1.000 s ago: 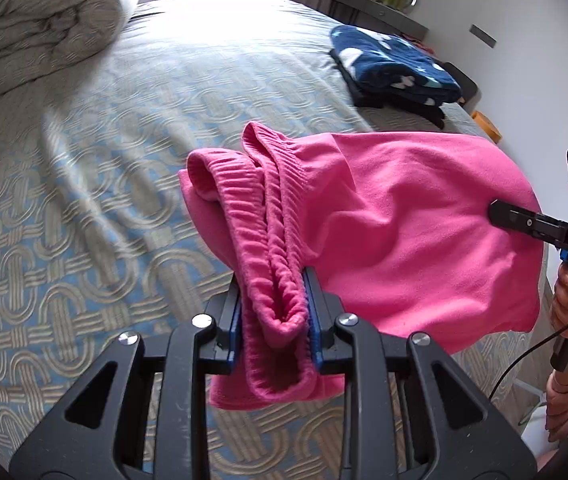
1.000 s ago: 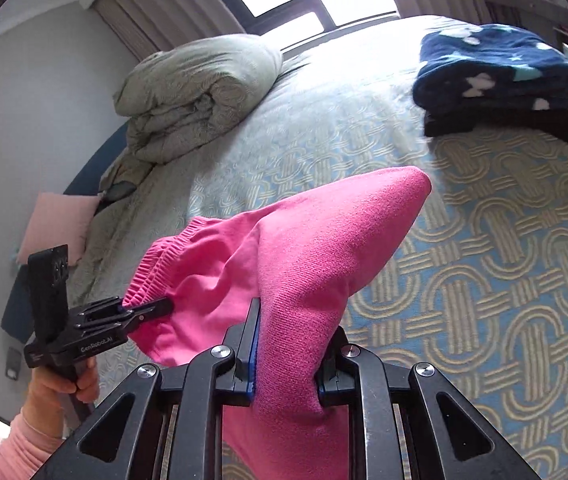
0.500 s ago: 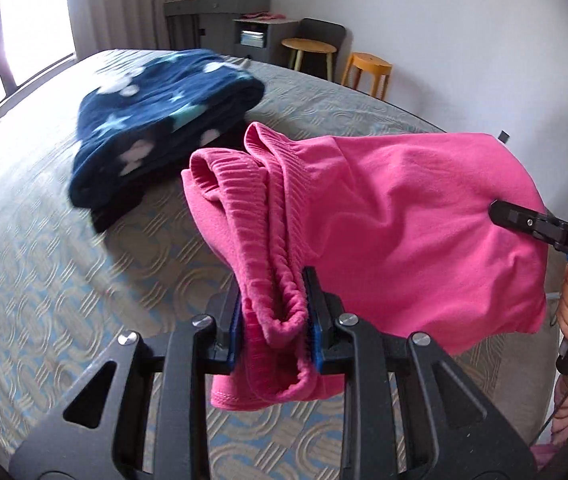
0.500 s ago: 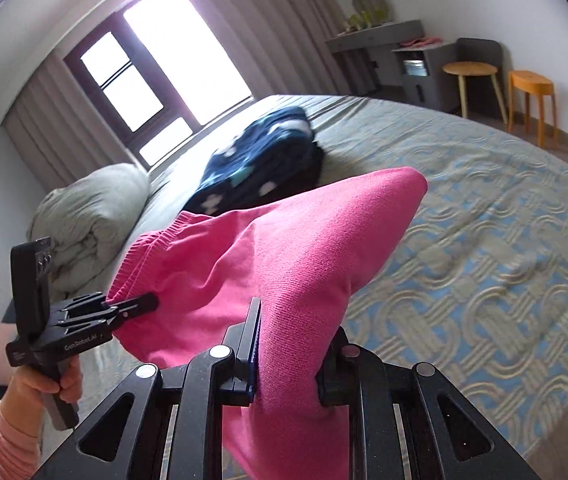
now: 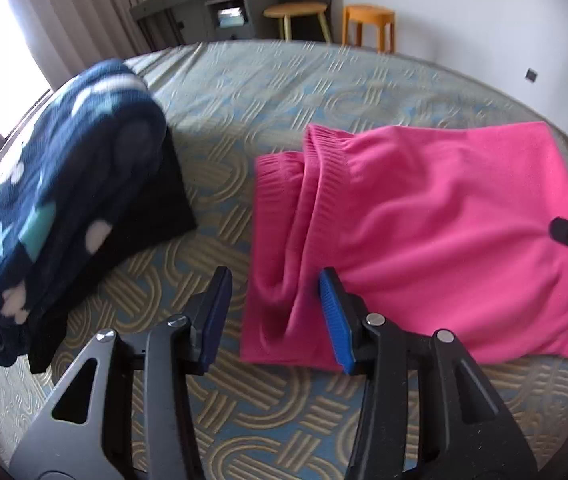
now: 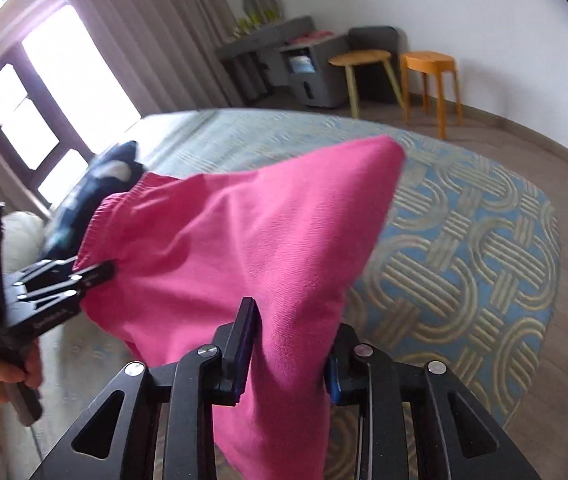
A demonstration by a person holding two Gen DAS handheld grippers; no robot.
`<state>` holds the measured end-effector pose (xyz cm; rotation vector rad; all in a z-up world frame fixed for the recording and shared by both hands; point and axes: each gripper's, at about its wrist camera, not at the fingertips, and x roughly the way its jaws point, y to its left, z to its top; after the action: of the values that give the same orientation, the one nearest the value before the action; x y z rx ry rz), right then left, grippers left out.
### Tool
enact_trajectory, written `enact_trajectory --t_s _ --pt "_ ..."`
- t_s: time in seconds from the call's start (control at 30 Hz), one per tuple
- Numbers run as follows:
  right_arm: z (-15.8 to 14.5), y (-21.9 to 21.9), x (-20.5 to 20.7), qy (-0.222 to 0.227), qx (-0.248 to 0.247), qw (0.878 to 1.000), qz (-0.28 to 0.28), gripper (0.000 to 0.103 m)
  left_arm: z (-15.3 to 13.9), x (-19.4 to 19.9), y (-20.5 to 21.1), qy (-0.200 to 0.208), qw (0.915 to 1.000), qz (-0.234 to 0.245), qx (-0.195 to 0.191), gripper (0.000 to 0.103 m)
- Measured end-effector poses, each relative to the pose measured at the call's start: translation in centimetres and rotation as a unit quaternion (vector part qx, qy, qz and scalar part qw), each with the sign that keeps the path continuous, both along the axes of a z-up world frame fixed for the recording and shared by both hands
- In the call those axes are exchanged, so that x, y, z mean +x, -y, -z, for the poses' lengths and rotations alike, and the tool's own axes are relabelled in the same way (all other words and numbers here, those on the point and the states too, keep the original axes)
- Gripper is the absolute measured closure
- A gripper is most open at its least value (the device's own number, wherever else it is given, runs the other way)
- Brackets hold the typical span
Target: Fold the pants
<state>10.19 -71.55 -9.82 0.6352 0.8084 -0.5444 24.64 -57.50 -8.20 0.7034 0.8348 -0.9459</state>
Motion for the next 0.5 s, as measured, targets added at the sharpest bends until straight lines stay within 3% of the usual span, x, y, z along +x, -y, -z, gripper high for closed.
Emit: enact_trajectory --t_s 0.03,0.1,0.2,0.33,0.5 --pt "1.3 0.3 0.0 -0.022 0.008 1.0 0.014 0.066 0.4 0.3 -0.7 -0.004 0.9999 0.0 -0.012 0.045" --pt "2.4 0.6 -0.9 -0.007 0.02 0.999 0.028 0.056 0.1 0.6 -2.0 -0.001 0.9992 -0.015 -0.036 0.029" --pt "2.4 0.7 -2.6 0.01 0.02 0.999 0.046 0.047 -0.5 1.0 -3.1 -0.024 0.9985 -0.023 -0.043 0.029" --pt "1.0 -0.7 -4.0 0.011 0.001 0.998 0.06 0.047 -2.2 -0.3 -4.4 0.004 0.9986 -0.003 -0.053 0.029" --pt "-1.4 -4.0 -4.7 0.032 -0.033 0.998 0.04 0.047 -5.0 -2.9 -6.5 -0.003 0.9963 0.02 -0.084 0.029"
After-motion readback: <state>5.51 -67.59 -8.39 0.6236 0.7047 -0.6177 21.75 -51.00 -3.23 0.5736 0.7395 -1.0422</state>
